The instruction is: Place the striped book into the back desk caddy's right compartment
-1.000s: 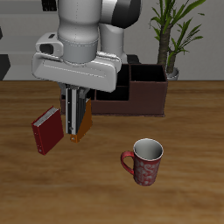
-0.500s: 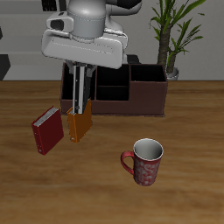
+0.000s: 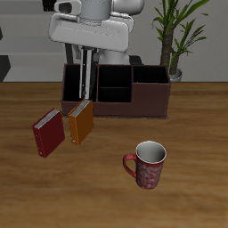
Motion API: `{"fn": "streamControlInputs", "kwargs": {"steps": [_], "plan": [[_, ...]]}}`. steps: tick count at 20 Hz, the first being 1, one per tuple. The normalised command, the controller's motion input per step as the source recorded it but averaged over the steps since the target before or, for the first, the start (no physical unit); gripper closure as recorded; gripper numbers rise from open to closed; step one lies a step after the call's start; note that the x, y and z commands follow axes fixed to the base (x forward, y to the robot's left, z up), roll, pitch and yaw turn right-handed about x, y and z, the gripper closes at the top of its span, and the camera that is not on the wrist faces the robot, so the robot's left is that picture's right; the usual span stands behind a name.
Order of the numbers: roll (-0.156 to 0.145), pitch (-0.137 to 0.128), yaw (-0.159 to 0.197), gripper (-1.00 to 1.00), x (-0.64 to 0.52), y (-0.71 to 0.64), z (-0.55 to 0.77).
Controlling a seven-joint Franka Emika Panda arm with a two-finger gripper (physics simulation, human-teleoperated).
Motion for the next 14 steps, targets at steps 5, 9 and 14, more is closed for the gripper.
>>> {"fn": "streamControlInputs", "kwargs": {"steps": [5, 9, 14], "plan": [[-0.012, -0.006, 0.027, 1.0, -0.42, 0.21, 0.23], [-0.035, 0.004, -0.006, 1.0, -0.28, 0.06, 0.18], [0.024, 0.004, 0.017, 1.0, -0.49, 0.3, 0.18]]}}
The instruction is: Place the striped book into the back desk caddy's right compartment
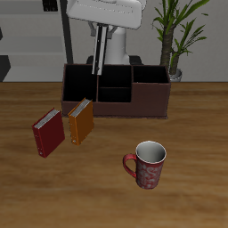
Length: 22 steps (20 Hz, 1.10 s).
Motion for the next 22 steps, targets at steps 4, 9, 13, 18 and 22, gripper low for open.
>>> {"fn": "streamControlInputs", "kwargs": {"steps": [4, 9, 13, 18, 22], "plan": [[0.06, -0.04, 0.019, 1.0, -0.52, 0.38, 0.21], [0.027, 0.0, -0.01, 1.0, -0.29, 0.18, 0.09], [-0.01, -0.003, 0.001, 1.0, -0.34, 0.16, -0.04], [0.031, 0.01, 0.023, 1.0, -0.38, 0.19, -0.06], [0.033, 0.003, 0.009, 1.0, -0.37, 0.2, 0.06]]}}
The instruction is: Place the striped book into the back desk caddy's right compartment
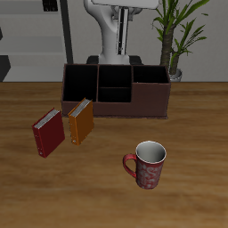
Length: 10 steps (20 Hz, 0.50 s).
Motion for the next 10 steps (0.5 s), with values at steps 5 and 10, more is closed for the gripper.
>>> {"fn": "streamControlInputs", "kwargs": {"steps": [5, 10], "plan": [[0.028, 0.009, 0.016, 1.0, -0.3, 0.17, 0.07], [0.001, -0.001, 0.012, 1.0, -0.26, 0.09, 0.06]]}}
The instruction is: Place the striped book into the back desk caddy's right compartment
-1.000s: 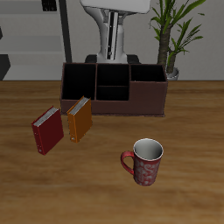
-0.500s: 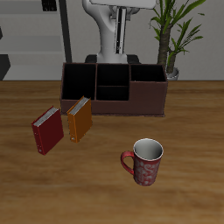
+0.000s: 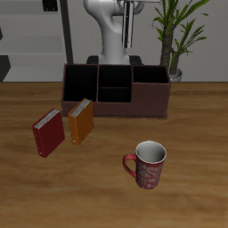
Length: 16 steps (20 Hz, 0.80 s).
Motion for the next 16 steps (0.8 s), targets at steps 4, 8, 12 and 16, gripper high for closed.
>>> {"fn": "streamControlInputs", "kwargs": {"steps": [4, 8, 12, 16], "plan": [[0.001, 0.034, 0.029, 1.0, -0.23, 0.14, -0.12], [0.025, -0.013, 0.043, 1.0, -0.3, 0.09, 0.01], [0.039, 0.002, 0.022, 1.0, -0.28, 0.21, -0.02], [0.035, -0.002, 0.013, 1.0, -0.16, 0.2, -0.03]]}}
